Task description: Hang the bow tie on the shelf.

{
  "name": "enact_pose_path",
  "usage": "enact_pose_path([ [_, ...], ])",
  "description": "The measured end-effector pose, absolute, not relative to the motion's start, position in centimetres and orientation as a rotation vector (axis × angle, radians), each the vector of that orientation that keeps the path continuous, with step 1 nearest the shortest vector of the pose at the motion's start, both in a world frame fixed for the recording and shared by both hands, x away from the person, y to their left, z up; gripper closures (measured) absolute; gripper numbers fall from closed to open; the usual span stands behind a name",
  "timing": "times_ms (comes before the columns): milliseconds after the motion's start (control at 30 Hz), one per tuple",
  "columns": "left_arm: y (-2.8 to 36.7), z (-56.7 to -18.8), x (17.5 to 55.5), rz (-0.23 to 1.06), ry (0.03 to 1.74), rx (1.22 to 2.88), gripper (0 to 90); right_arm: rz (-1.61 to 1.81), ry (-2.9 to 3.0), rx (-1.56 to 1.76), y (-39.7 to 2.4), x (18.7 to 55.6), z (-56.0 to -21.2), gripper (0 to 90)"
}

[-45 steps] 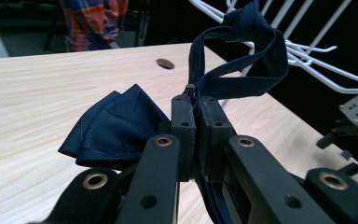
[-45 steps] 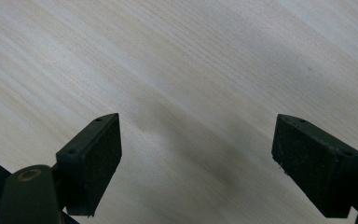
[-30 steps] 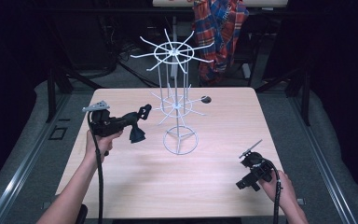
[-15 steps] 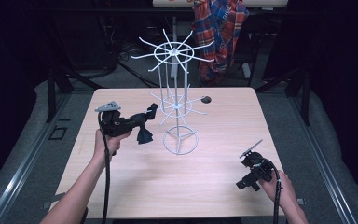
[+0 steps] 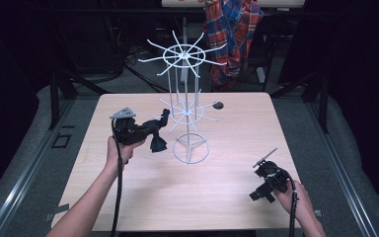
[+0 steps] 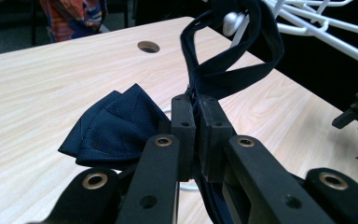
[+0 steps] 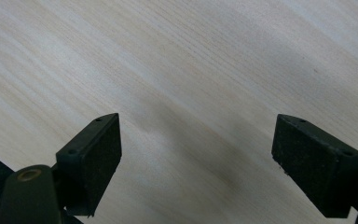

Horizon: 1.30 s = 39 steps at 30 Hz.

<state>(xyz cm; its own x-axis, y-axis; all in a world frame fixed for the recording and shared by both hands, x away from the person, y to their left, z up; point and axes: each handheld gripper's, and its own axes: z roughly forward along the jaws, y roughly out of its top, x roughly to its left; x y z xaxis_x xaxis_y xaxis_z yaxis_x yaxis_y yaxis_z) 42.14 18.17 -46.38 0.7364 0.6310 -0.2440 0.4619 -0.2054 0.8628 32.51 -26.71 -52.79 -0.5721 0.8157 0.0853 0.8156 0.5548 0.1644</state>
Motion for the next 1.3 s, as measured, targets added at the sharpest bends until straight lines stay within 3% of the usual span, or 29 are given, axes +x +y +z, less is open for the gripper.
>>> enact_pose_path([
  [1300,16.7,-47.7,43.2,0.161,0.861,1.88,82.8,0.343,2.763,1.464,-26.7,32.3,-52.8,15.5],
])
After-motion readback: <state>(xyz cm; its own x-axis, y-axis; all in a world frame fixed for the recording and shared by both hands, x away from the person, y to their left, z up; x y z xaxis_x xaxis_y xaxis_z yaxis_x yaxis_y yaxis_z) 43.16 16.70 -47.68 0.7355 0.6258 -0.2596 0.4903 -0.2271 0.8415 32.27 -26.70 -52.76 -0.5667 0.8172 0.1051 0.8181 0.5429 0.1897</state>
